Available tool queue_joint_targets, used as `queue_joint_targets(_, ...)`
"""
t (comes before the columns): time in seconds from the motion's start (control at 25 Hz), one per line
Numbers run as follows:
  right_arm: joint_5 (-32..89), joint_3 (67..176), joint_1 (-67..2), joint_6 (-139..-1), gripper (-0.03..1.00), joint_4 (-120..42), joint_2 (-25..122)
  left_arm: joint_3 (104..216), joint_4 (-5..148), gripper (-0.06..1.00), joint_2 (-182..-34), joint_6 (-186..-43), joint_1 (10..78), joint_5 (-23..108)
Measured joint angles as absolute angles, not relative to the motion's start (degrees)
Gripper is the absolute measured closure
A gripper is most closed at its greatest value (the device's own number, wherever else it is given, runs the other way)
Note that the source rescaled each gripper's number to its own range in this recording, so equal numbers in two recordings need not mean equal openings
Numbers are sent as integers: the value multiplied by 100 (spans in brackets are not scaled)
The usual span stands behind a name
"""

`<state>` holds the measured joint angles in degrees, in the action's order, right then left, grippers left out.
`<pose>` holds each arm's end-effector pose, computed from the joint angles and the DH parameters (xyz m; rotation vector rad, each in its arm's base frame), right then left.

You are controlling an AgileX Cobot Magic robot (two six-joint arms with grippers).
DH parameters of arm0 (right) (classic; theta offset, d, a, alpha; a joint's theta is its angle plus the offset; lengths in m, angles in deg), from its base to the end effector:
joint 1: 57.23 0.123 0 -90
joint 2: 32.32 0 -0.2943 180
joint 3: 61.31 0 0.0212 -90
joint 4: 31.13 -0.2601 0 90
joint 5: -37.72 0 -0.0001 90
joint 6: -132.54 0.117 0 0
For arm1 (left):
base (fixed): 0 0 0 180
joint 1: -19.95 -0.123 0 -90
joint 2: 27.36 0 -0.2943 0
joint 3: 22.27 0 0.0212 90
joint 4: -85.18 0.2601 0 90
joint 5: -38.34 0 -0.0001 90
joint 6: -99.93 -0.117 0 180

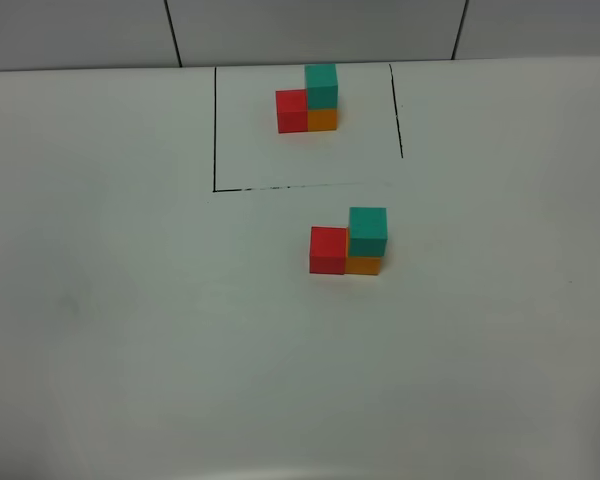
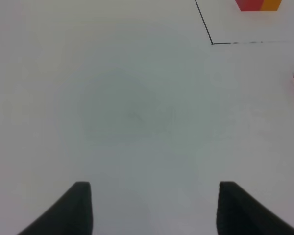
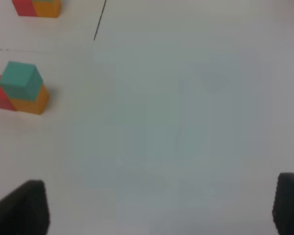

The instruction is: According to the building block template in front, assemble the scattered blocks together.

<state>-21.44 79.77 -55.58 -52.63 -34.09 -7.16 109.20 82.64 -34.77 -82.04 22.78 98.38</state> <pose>0.0559 0.0068 0.3168 -0.1252 2.1462 0.0274 0.0166 -0.0053 0.2729 0.0866 2.0222 -0.0624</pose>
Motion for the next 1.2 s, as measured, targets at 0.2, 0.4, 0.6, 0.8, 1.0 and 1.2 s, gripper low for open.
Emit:
queue_joint_targets(0.2, -2526, 7492, -5450, -5022, 12, -3158, -1486, 10920, 8264, 72, -3477, -8204, 2278, 9838)
queue_joint_targets(0.4, -2296, 7204, -5450, -4977, 14, -3113, -1936, 10920, 8264, 72, -3477, -8204, 2278, 9838)
queue_joint_targets(0.6, -2238, 7077, -5401, -4973, 21, -3148, -2492, 10920, 8264, 72, -3477, -8204, 2278, 9838)
queue_joint_targets(0.8, -2372, 6968, -5332, -4973, 23, -3153, -2513, 10920, 8264, 72, -3477, -8204, 2278, 9838)
queue_joint_targets(1.0, -2374, 6968, -5332, -4973, 24, -3153, -2520, 10920, 8264, 72, -3477, -8204, 2278, 9838)
queue_joint_targets(1.2, -2374, 6968, -5332, -4967, 24, -3153, -2520, 10920, 8264, 72, -3477, -8204, 2278, 9838)
